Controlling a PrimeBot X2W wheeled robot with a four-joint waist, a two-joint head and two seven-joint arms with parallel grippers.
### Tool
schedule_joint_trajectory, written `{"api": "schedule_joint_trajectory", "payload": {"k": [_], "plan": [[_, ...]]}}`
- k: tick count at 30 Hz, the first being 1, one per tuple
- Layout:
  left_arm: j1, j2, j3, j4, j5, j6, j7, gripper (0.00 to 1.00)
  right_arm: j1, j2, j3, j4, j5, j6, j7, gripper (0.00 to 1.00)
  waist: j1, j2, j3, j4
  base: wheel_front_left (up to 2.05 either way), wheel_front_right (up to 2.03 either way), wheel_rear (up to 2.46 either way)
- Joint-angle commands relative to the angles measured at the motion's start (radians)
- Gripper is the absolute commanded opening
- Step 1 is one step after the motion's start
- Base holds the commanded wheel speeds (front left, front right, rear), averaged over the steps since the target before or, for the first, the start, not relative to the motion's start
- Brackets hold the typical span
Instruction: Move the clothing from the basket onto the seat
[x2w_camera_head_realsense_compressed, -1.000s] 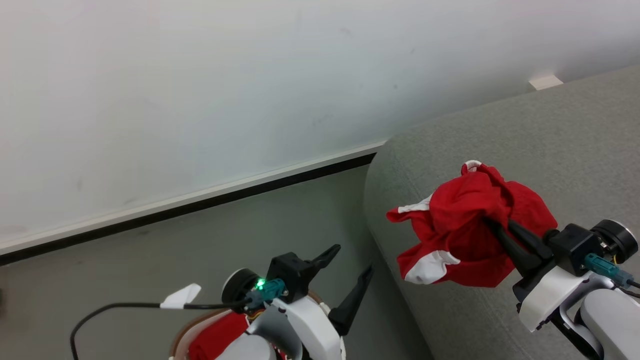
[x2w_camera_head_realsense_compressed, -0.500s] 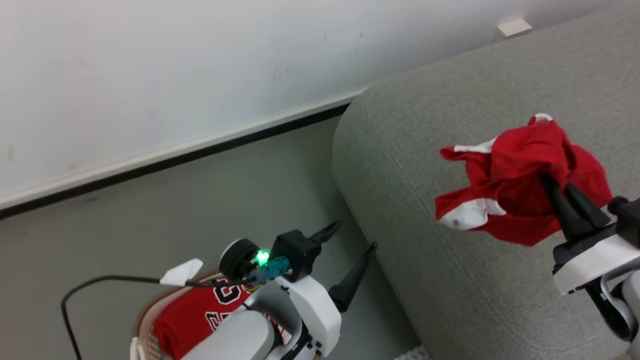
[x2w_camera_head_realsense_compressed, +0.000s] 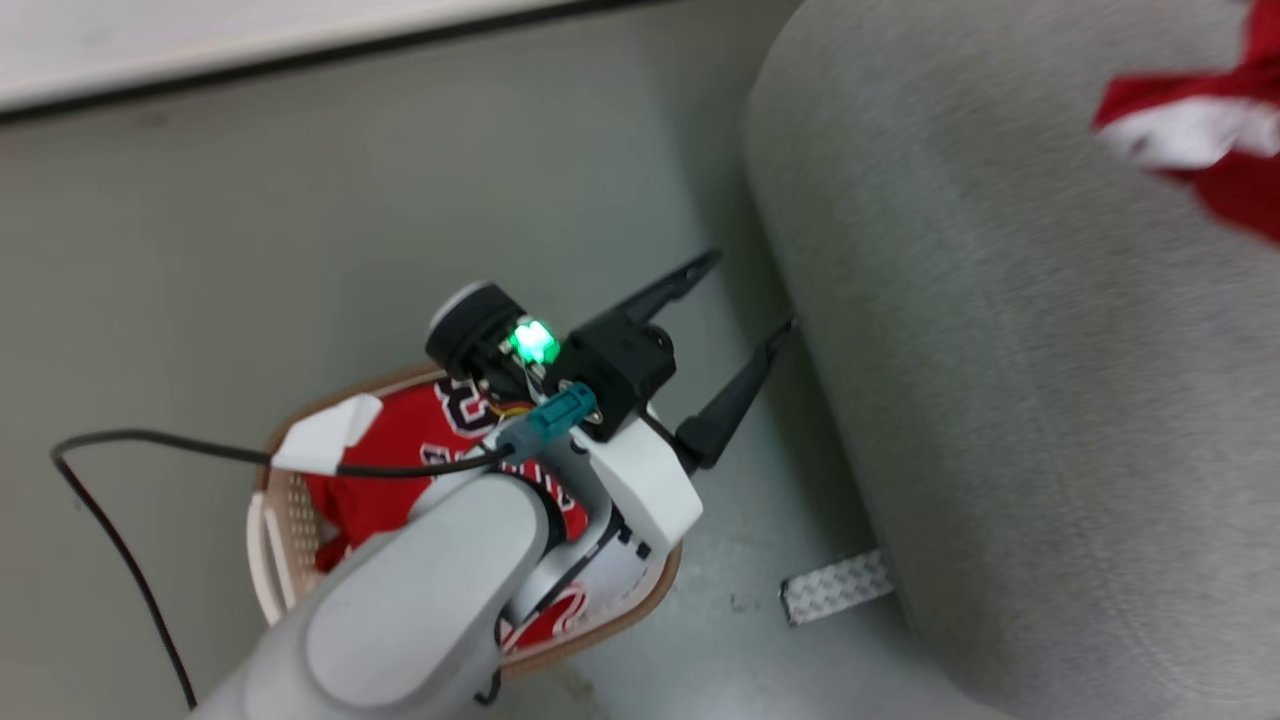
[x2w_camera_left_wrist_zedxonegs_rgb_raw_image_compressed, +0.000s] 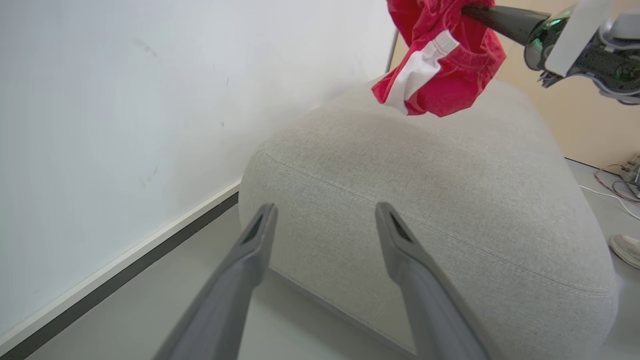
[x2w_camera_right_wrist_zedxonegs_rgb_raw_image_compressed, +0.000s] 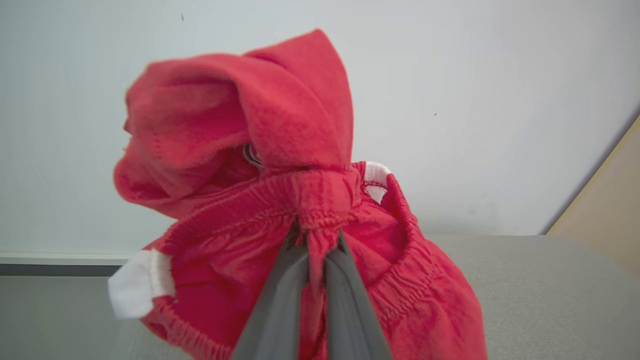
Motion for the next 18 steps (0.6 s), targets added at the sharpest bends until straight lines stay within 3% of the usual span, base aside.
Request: {"api": "schedule_joint_trajectory", "payload": {"k": [1, 9, 18], "plan": [[-0.018, 0.011, 0.004, -0.003, 0.009, -0.004, -0.012, 1.0, -0.032, -0.003, -0.015, 0.009, -0.006, -0.002, -0.004, 0.0, -0.0003, -0.0001, 0.126, 0.076, 0.0, 0.0, 0.0], [-0.094, 0.018, 0.024, -0.029, 0.039, -0.001, -0.042, 1.0, -0.211, -0.056, -0.182, 0.145, -0.046, -0.003, -0.003, 0.0, -0.0003, -0.0001, 0.274, 0.138, 0.0, 0.0, 0.0], [-0.11, 0.001, 0.011, -0.022, 0.04, 0.002, -0.06, 1.0, -0.277, -0.066, -0.338, 0.363, -0.1, -0.003, -0.002, 0.0, -0.0003, -0.0001, 0.302, 0.166, 0.0, 0.0, 0.0]]}}
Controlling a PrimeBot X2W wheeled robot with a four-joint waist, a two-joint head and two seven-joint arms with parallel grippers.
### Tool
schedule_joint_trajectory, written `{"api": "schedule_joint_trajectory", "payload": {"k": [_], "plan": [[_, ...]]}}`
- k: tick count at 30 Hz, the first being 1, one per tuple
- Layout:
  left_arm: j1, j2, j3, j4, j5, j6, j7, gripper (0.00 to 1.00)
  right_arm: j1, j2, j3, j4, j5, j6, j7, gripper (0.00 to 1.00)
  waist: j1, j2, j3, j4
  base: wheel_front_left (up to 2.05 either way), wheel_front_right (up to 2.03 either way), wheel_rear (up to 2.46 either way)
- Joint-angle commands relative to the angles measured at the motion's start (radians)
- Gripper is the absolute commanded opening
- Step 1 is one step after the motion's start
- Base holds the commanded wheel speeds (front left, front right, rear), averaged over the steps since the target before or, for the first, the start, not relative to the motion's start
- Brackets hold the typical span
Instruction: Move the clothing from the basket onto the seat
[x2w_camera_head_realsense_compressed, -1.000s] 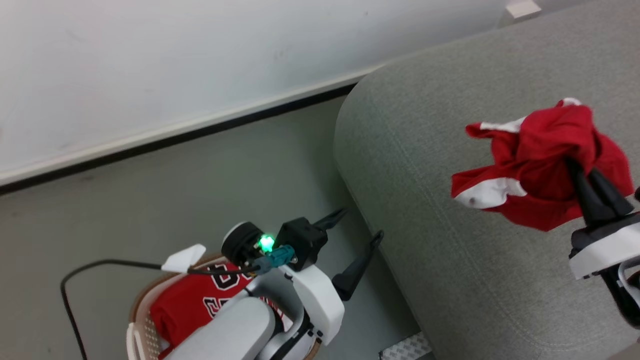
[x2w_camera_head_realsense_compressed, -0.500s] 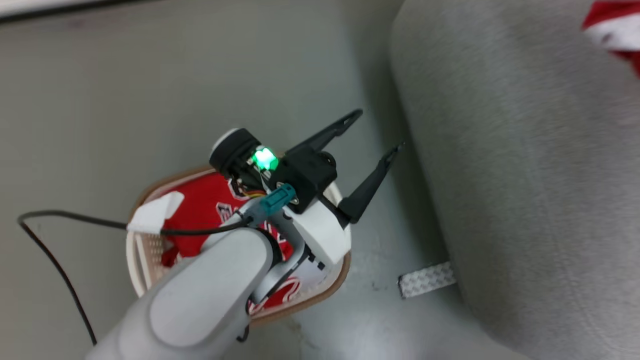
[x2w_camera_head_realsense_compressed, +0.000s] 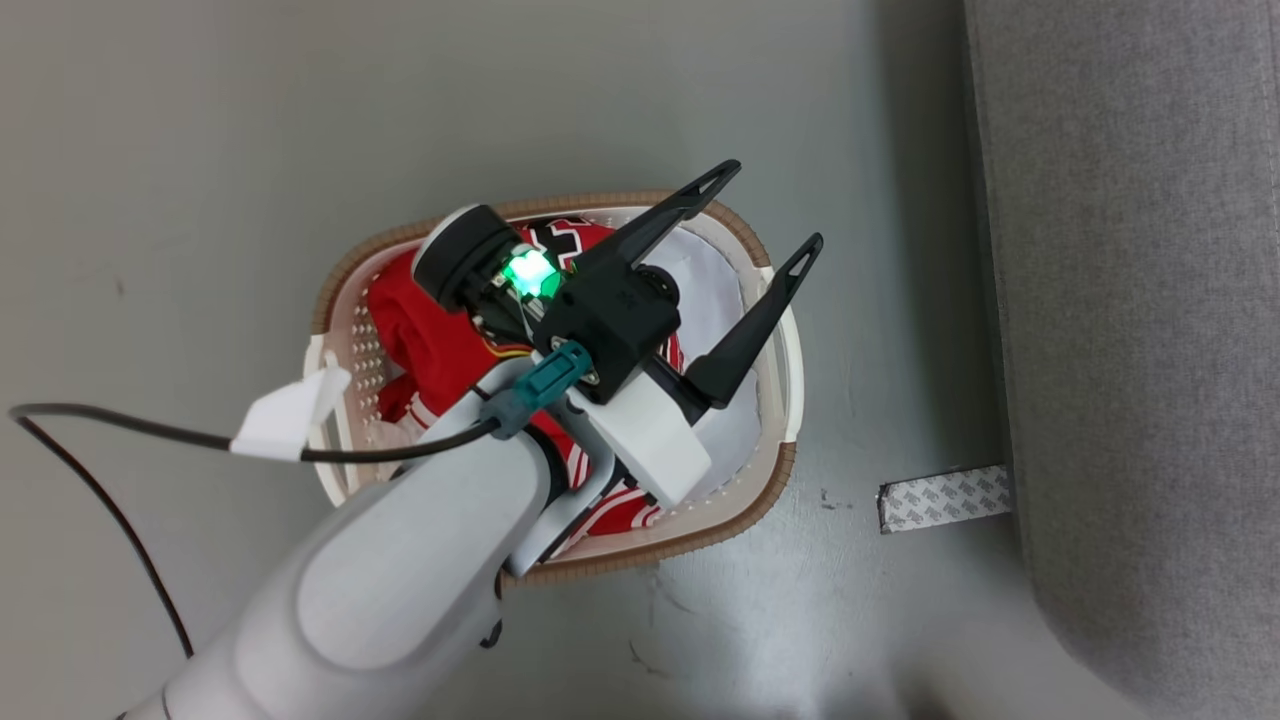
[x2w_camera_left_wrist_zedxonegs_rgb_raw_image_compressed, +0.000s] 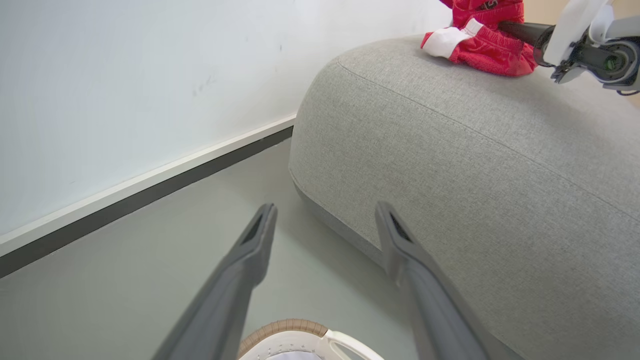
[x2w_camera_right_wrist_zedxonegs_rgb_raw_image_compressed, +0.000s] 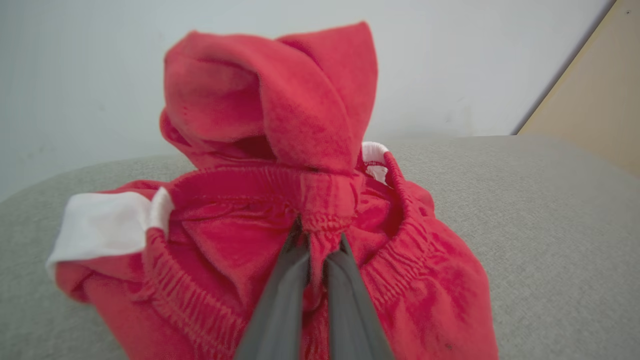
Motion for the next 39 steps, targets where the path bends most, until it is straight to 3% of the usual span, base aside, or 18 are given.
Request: {"api": "schedule_joint_trajectory", "payload": {"k": [1, 3, 10, 18, 28, 39], "plan": [[-0.004, -0.001, 0.0, 0.006, 0.009, 0.003, -0.01, 1.0, -0.006, 0.006, -0.013, 0.01, -0.012, -0.003, 0.0, 0.13, -0.0003, 0.0, -0.004, 0.002, 0.0, 0.0, 0.0], [0.006, 0.001, -0.003, 0.013, 0.003, 0.004, -0.01, 1.0, 0.005, 0.022, -0.025, 0.003, -0.029, -0.003, 0.0, 1.0, -0.0003, 0.0, -0.015, -0.001, 0.0, 0.0, 0.0], [0.049, 0.016, -0.003, 0.039, -0.022, 0.01, -0.034, 1.0, 0.107, 0.06, -0.025, -0.11, -0.083, -0.003, 0.0, 1.0, -0.0003, 0.0, -0.102, -0.019, 0.0, 0.0, 0.0], [0.156, 0.006, 0.021, 0.093, -0.082, 0.036, -0.116, 1.0, 0.296, 0.069, 0.013, -0.291, -0.101, -0.003, 0.0, 1.0, -0.0003, 0.0, -0.288, -0.009, 0.0, 0.0, 0.0], [0.324, -0.005, 0.065, 0.179, -0.174, 0.083, -0.205, 1.0, 0.512, 0.096, 0.112, -0.477, -0.076, -0.003, 0.0, 1.0, -0.0003, 0.0, -0.546, 0.067, 0.0, 0.0, 0.0], [0.491, 0.021, 0.118, 0.207, -0.234, 0.127, -0.235, 1.0, 0.717, 0.144, 0.205, -0.53, -0.068, -0.002, 0.022, 1.0, -0.0003, 0.0, -0.732, 0.153, 0.0, 0.0, 0.0]]}}
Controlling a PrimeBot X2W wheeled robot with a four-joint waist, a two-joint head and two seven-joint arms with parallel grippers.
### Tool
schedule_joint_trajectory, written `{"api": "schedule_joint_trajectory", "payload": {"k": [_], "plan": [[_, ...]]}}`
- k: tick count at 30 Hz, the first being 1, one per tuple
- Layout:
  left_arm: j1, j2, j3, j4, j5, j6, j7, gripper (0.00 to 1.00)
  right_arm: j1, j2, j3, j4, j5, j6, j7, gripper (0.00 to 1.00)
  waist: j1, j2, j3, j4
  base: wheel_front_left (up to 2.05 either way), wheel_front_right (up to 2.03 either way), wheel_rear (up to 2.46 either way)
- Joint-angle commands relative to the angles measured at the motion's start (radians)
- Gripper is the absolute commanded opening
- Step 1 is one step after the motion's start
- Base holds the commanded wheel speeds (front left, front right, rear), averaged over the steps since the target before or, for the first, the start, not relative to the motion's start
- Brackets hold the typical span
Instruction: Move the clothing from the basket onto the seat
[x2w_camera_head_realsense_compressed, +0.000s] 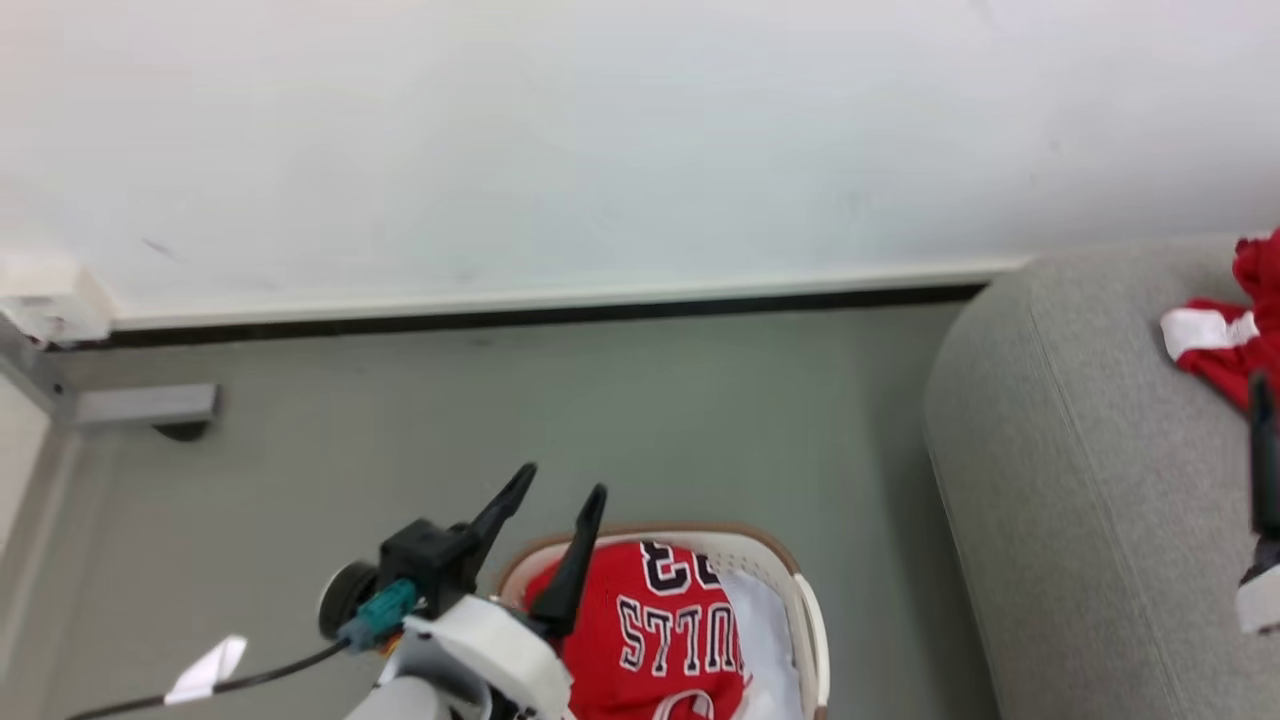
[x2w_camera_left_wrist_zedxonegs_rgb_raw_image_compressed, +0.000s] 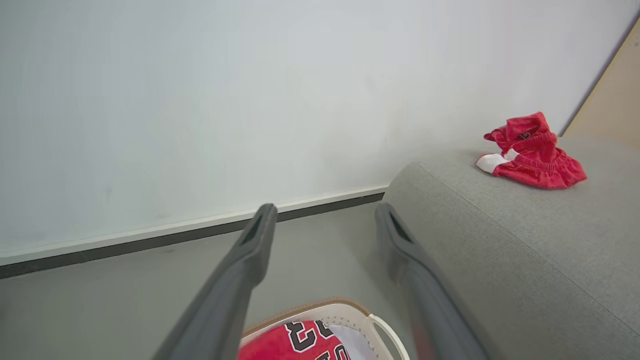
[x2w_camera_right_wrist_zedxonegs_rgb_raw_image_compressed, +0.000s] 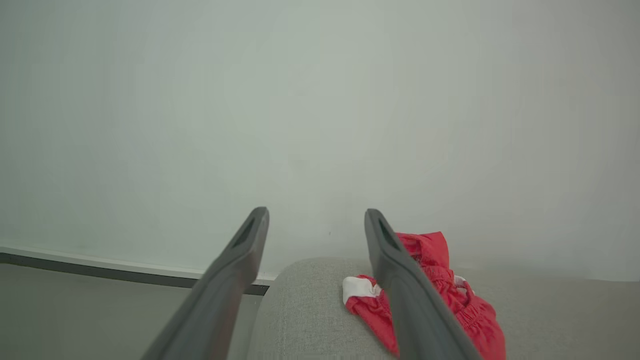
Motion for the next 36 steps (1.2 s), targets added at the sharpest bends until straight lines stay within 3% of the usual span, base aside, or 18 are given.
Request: {"api": "schedule_joint_trajectory", "payload": {"k": [1, 14, 25, 36], "plan": [[0.03, 0.008, 0.013, 0.004, -0.017, 0.01, -0.007, 1.0, 0.039, 0.014, 0.012, -0.001, -0.001, -0.002, 0.002, 1.0, 0.0004, 0.0, -0.064, 0.049, 0.0, 0.0, 0.0], [0.161, 0.018, 0.105, -0.004, -0.002, 0.044, -0.016, 1.0, 0.187, 0.128, 0.12, 0.031, -0.021, -0.002, -0.018, 1.0, 0.0004, 0.0, -0.132, 0.08, 0.0, 0.0, 0.0], [0.272, -0.01, 0.22, -0.031, 0.06, 0.01, -0.016, 1.0, 0.256, 0.214, 0.154, 0.037, -0.04, -0.002, -0.021, 1.0, 0.0004, 0.0, -0.158, 0.081, 0.0, 0.0, 0.0], [0.308, -0.057, 0.294, -0.02, 0.127, -0.046, -0.016, 1.0, 0.28, 0.239, 0.148, 0.031, -0.059, -0.002, -0.022, 1.0, 0.0004, 0.0, -0.163, 0.069, 0.0, 0.0, 0.0]]}}
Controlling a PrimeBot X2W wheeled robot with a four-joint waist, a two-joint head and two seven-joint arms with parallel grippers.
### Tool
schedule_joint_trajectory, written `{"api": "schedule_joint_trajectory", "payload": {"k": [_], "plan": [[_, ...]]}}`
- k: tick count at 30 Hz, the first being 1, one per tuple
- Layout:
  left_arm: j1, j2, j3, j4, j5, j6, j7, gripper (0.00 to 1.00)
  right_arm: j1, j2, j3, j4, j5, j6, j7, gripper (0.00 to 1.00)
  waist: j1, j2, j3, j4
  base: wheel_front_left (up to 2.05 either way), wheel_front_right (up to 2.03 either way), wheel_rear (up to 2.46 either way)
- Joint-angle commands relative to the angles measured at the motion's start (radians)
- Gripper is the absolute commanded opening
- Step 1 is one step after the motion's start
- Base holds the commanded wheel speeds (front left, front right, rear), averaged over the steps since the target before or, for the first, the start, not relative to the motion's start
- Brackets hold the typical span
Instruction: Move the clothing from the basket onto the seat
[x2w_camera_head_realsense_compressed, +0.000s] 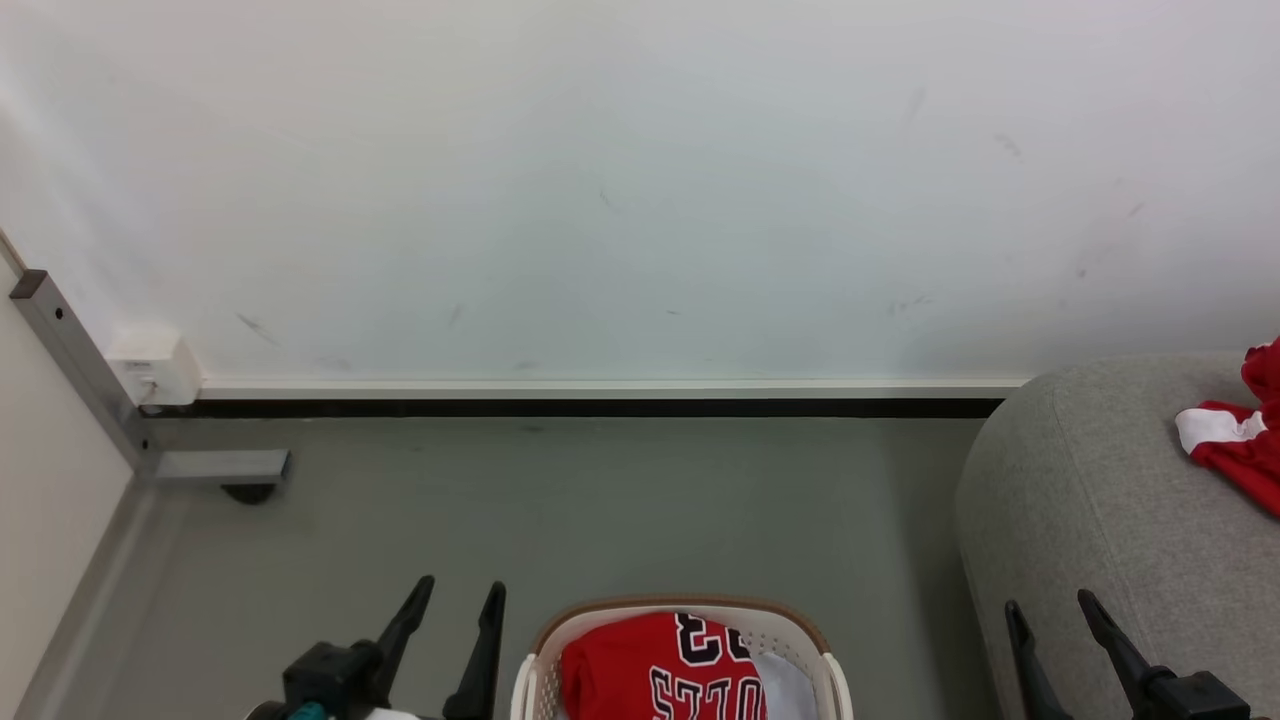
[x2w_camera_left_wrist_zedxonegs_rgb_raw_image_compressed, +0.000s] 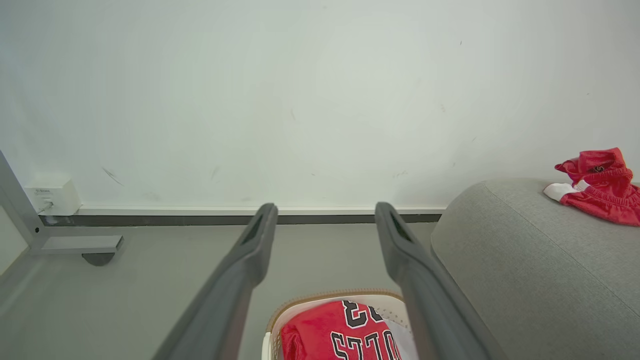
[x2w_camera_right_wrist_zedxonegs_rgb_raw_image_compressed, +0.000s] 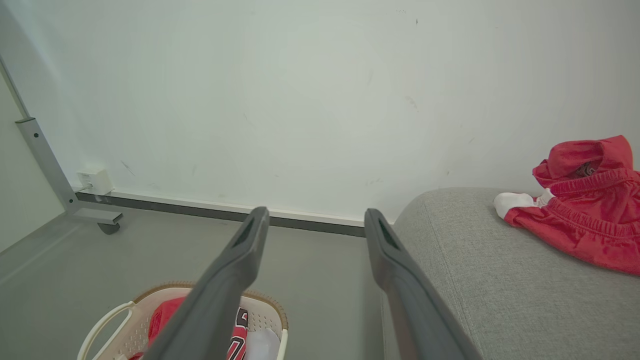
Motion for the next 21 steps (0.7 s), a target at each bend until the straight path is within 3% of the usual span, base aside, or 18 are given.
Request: {"api": "schedule_joint_trajectory", "payload": {"k": [1, 21], "plan": [[0.01, -0.003, 0.009, 0.003, 0.007, -0.004, -0.002, 1.0, 0.011, 0.001, -0.004, 0.001, -0.007, -0.002, -0.003, 1.0, 0.0, 0.0, 0.0, 0.0, 0.0, 0.0, 0.0], [0.012, -0.062, 0.082, 0.038, 0.083, -0.071, -0.002, 1.0, -0.009, -0.001, 0.003, -0.004, -0.002, -0.002, -0.004, 1.0, 0.0, 0.0, 0.007, -0.013, 0.0, 0.0, 0.0]]}}
